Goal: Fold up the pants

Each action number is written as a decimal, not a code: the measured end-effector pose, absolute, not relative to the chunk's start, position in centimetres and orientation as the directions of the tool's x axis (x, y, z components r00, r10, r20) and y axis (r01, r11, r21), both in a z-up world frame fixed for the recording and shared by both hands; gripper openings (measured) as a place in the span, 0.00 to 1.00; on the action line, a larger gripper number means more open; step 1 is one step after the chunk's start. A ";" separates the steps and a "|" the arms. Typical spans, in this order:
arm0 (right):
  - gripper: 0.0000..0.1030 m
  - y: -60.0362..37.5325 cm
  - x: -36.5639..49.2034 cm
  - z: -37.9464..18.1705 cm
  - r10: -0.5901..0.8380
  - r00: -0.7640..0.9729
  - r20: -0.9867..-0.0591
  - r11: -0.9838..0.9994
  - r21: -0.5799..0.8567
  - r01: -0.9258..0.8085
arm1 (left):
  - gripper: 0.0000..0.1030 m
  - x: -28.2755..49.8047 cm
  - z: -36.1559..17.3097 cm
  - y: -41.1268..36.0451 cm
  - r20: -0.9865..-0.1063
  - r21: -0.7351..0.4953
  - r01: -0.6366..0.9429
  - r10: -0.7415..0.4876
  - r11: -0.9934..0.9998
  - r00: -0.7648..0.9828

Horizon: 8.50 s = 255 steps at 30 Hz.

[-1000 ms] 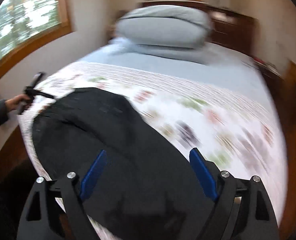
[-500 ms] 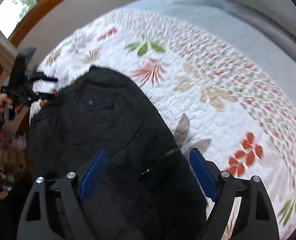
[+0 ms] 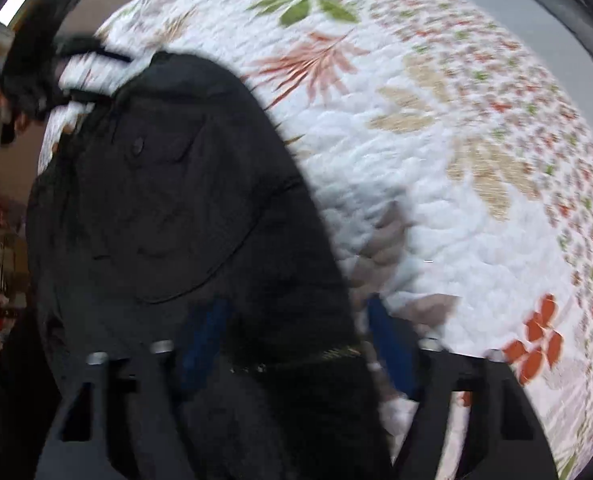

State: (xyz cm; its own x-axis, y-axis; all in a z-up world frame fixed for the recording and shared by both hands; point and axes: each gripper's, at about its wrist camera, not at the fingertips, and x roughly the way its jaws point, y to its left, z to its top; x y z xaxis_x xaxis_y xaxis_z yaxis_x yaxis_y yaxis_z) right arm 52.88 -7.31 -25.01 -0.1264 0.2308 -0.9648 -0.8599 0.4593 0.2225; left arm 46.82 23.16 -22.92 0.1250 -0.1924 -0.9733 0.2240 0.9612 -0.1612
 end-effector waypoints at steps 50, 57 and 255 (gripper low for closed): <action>0.14 -12.6 36.0 -8.3 0.510 0.084 -0.856 0.258 0.059 -0.964 | 0.10 37.9 -12.3 9.4 -0.961 0.049 0.800 -0.190 0.598 0.200; 0.14 -12.6 27.6 -7.9 0.545 0.076 -0.835 0.216 0.053 -0.975 | 0.10 26.5 -10.2 10.5 -0.943 0.073 0.770 -0.208 0.633 0.261; 0.55 -23.0 12.3 -19.2 0.328 0.414 -0.849 0.775 -0.008 -0.631 | 0.96 12.8 -21.1 19.2 -0.865 -0.148 -0.072 -0.094 0.986 0.494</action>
